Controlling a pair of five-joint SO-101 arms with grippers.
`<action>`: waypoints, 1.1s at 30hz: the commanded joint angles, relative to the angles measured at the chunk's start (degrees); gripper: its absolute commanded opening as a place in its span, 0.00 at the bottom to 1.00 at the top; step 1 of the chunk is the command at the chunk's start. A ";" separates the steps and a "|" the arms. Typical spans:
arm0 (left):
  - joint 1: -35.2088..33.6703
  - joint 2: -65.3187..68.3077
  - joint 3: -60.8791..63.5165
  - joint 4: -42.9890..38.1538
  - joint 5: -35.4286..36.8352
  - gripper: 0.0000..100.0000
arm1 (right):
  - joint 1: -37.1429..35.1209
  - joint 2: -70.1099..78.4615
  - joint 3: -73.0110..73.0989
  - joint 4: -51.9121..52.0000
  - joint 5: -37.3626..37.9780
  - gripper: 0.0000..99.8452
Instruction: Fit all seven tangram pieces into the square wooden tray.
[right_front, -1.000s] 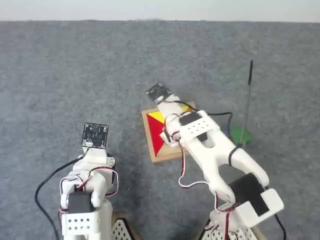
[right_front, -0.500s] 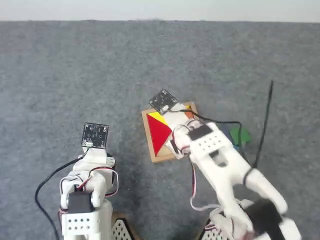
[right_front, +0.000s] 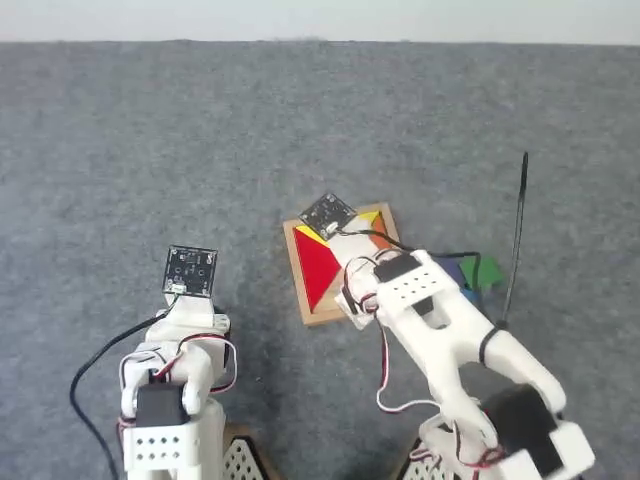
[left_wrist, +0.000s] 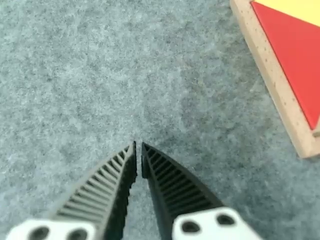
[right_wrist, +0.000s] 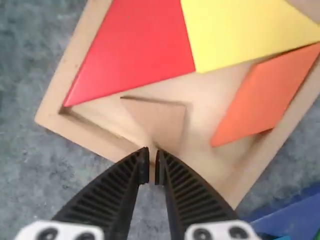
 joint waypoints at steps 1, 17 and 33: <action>0.26 -0.97 -0.57 0.18 -0.09 0.02 | -0.57 2.07 -3.78 0.66 0.88 0.04; 0.26 -0.97 -0.57 0.18 -0.09 0.02 | 4.53 5.67 -9.93 0.57 0.97 0.04; 0.26 -0.97 -0.57 0.18 -0.09 0.02 | 6.20 13.49 -17.49 -0.57 0.62 0.04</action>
